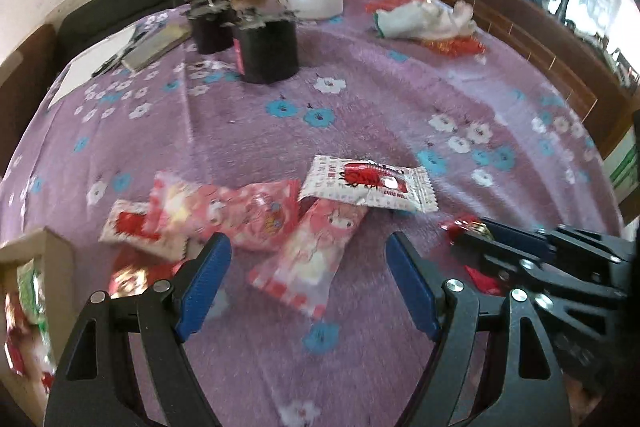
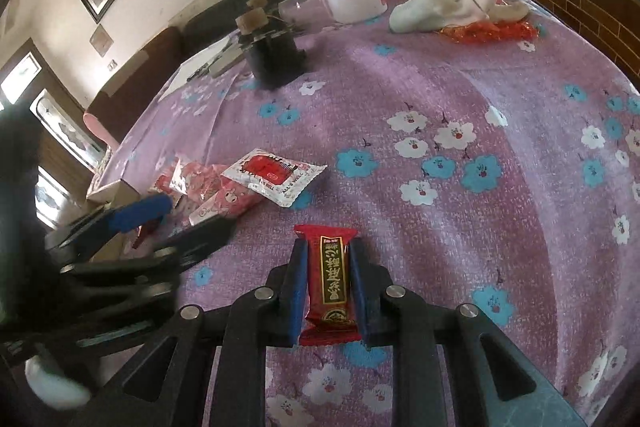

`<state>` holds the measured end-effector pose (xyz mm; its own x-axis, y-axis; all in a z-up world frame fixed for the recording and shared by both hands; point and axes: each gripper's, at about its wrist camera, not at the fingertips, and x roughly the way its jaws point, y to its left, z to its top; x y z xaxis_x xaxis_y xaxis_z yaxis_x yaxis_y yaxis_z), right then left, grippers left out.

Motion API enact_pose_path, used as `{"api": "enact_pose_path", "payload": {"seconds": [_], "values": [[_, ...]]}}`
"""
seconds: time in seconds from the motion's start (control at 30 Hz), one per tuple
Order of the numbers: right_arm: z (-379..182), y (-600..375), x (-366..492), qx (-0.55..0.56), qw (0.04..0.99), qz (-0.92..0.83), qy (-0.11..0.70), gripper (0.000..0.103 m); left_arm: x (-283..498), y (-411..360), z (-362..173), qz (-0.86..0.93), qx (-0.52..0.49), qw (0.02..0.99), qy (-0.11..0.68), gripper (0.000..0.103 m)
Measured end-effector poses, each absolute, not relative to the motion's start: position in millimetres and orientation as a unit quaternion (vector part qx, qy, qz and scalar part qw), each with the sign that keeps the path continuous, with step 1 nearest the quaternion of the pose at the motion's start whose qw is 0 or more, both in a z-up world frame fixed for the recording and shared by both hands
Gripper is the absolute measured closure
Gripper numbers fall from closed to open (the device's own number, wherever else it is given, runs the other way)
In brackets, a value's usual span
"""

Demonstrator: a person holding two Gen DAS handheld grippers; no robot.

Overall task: Organize snacks
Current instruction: 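Grasp red gold-labelled bar with right gripper while left grasps pink cartoon packet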

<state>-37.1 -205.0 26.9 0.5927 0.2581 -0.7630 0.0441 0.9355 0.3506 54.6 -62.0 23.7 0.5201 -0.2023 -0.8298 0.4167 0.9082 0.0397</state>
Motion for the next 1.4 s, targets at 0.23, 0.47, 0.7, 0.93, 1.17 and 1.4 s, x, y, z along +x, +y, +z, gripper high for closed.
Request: {"api": "enact_pose_path", "payload": {"seconds": [0.23,0.47,0.7,0.93,1.17,1.4], "values": [[26,-206,-35,0.176,0.874,0.064,0.449,0.081,47,-53,22,-0.171,0.077,0.857,0.479,0.077],[27,-200,-38,0.154,0.879,0.056,0.448,0.081,3,-19,27,-0.182,0.045,0.846,0.499,0.077],[28,-191,-41,0.123,0.885,0.045,0.447,0.078,-3,-28,23,-0.152,0.067,0.859,0.485,0.058],[30,-183,-44,0.099,0.887,0.046,0.449,0.068,-20,-43,14,-0.138,0.100,0.884,0.435,0.044],[29,-166,-47,0.033,0.896,0.018,0.442,0.081,-21,-20,23,-0.154,0.038,0.874,0.459,0.078],[29,-172,-49,0.045,0.902,0.009,0.430,0.083,-50,11,51,-0.181,-0.034,0.882,0.435,0.078]]}}
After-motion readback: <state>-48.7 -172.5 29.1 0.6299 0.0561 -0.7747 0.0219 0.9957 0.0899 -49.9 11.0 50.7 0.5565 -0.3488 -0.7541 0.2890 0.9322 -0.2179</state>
